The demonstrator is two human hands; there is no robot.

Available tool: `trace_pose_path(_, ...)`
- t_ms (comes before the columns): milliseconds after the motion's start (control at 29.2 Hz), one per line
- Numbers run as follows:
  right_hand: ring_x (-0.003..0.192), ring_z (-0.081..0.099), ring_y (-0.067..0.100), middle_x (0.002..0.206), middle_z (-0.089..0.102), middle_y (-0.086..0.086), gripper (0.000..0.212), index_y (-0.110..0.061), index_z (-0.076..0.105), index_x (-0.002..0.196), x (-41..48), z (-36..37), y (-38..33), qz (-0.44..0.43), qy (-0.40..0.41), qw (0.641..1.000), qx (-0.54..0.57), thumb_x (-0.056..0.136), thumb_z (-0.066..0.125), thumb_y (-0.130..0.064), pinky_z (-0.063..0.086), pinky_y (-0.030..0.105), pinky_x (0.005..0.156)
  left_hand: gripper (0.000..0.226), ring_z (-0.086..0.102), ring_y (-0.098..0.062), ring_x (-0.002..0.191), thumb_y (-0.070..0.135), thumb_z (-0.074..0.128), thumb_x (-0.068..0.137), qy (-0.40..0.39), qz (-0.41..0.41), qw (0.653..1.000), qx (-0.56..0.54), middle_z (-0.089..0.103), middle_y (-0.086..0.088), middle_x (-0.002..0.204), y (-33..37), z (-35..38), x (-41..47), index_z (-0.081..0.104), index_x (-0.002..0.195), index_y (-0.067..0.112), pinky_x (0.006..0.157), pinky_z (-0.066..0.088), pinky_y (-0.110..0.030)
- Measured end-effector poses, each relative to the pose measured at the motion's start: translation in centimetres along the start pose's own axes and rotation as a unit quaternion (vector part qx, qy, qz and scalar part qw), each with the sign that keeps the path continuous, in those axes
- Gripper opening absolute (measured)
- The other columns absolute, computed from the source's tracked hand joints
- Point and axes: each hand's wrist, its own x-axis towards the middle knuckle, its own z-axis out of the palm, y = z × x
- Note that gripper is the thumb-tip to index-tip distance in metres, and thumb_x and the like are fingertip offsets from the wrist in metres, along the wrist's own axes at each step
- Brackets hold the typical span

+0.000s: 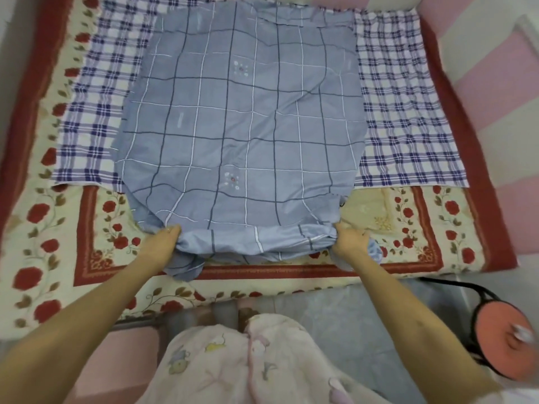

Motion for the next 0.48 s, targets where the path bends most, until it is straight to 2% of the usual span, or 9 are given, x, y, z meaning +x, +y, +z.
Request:
trace_pose_path(34, 0.108, 0.057, 0.032, 0.116, 0.063, 0.010, 0.048, -0.024, 0.047, 0.127, -0.7, -0.2, -0.5, -0.011, -0.026, 0.999, 0.026, 0.082, 0.058, -0.038, 0.041, 0.039, 0.095, 0.027, 0.055, -0.032, 0.105, 0.019, 0.053, 0.089, -0.021, -0.027, 0.999, 0.019, 0.051, -0.013, 0.120, 0.6, 0.3, -0.2, 0.043, 0.113, 0.011, 0.086, 0.047, -0.042)
trace_pose_path(103, 0.108, 0.059, 0.031, 0.120, 0.063, 0.011, 0.050, -0.016, 0.052, 0.122, -2.2, -0.7, -1.9, -0.038, -0.094, 0.992, 0.069, 0.081, 0.059, -0.044, 0.046, 0.037, 0.091, 0.064, 0.042, -0.030, 0.125, 0.038, 0.063, 0.082, -0.063, -0.033, 0.997, 0.032, 0.038, -0.012, 0.138, 2.7, 0.6, -0.9, 0.034, 0.133, 0.011, 0.100, 0.037, -0.041)
trace_pose_path(137, 0.109, 0.059, 0.032, 0.122, 0.061, 0.014, 0.056, -0.012, 0.049, 0.125, -3.0, -0.9, -2.7, -0.049, -0.115, 0.988, 0.093, 0.080, 0.062, -0.043, 0.047, 0.036, 0.088, 0.080, 0.033, -0.029, 0.133, 0.047, 0.066, 0.078, -0.069, 0.009, 0.997, 0.025, 0.031, -0.011, 0.144, 4.5, 0.6, -1.2, 0.028, 0.140, 0.011, 0.106, 0.030, -0.042)
trace_pose_path(206, 0.111, 0.057, 0.036, 0.125, 0.056, 0.020, 0.072, -0.003, 0.037, 0.133, -4.8, -1.0, -4.1, -0.054, -0.116, 0.982, 0.138, 0.078, 0.067, -0.039, 0.047, 0.036, 0.086, 0.099, 0.017, -0.023, 0.142, 0.053, 0.068, 0.074, -0.062, 0.123, 0.990, -0.004, 0.017, -0.009, 0.153, 9.2, 1.0, -2.0, 0.017, 0.147, 0.011, 0.114, 0.016, -0.042)
trace_pose_path(274, 0.112, 0.055, 0.037, 0.127, 0.053, 0.022, 0.083, -0.002, 0.025, 0.139, -6.1, -0.9, -5.4, -0.044, -0.110, 0.974, 0.193, 0.078, 0.069, -0.036, 0.046, 0.037, 0.086, 0.108, 0.011, -0.021, 0.144, 0.052, 0.072, 0.070, -0.053, 0.224, 0.972, -0.054, 0.012, -0.006, 0.154, 14.4, 1.4, -2.6, 0.010, 0.149, 0.012, 0.115, 0.011, -0.041)
trace_pose_path(308, 0.113, 0.055, 0.037, 0.128, 0.052, 0.022, 0.087, -0.003, 0.020, 0.142, -6.8, -0.8, -5.6, -0.036, -0.112, 0.965, 0.236, 0.078, 0.070, -0.034, 0.046, 0.037, 0.088, 0.111, 0.013, -0.021, 0.143, 0.052, 0.074, 0.067, -0.051, 0.261, 0.961, -0.081, 0.015, -0.006, 0.154, 17.0, 1.9, -2.8, 0.011, 0.149, 0.012, 0.115, 0.014, -0.042)
trace_pose_path(377, 0.111, 0.056, 0.035, 0.127, 0.053, 0.022, 0.093, -0.005, 0.009, 0.145, -7.5, -0.6, -5.9, -0.022, -0.113, 0.936, 0.332, 0.079, 0.069, -0.031, 0.046, 0.037, 0.091, 0.108, 0.027, -0.025, 0.138, 0.052, 0.074, 0.063, -0.063, 0.280, 0.943, -0.170, 0.027, -0.008, 0.149, 21.2, 2.3, -3.1, 0.018, 0.147, 0.011, 0.109, 0.026, -0.045)
trace_pose_path(411, 0.108, 0.057, 0.033, 0.123, 0.055, 0.021, 0.094, -0.005, 0.005, 0.146, -8.0, -0.6, -5.6, -0.016, -0.107, 0.919, 0.380, 0.081, 0.068, -0.028, 0.047, 0.036, 0.090, 0.097, 0.038, -0.027, 0.131, 0.045, 0.073, 0.066, -0.063, 0.266, 0.932, -0.238, 0.035, -0.011, 0.144, 23.1, 2.0, -3.5, 0.025, 0.143, 0.011, 0.104, 0.034, -0.042)
trace_pose_path(480, 0.104, 0.056, 0.028, 0.116, 0.056, 0.017, 0.091, -0.004, 0.002, 0.147, -9.0, -0.8, -4.9, -0.008, -0.091, 0.879, 0.467, 0.085, 0.065, -0.024, 0.045, 0.031, 0.087, 0.052, 0.055, -0.026, 0.110, 0.031, 0.064, 0.078, -0.037, 0.207, 0.909, -0.359, 0.053, -0.014, 0.126, 25.0, 1.1, -3.8, 0.043, 0.122, 0.013, 0.087, 0.043, -0.033)
